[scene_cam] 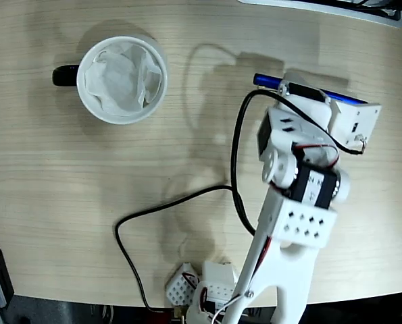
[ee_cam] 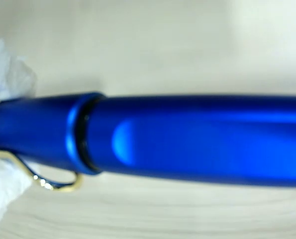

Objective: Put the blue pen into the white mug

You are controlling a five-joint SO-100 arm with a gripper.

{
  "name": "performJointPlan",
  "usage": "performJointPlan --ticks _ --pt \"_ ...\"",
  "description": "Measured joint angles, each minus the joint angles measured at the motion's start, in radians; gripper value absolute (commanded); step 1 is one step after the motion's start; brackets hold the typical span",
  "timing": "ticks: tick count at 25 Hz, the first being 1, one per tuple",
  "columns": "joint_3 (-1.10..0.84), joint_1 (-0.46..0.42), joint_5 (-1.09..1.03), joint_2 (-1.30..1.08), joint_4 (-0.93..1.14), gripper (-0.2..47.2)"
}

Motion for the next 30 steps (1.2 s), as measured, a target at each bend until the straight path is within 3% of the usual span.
performJointPlan --ticks 7,14,21,30 --pt "0.0 -0.144 0.232 0.124 0.158 0.1" --pt "-0.014 -0.261 0.466 0.299 0.172 0.0" --pt "0.003 -0.333 0.64 0.495 0.002 0.0" --pt "0.262 -0.551 0.862 0.66 -0.288 0.0"
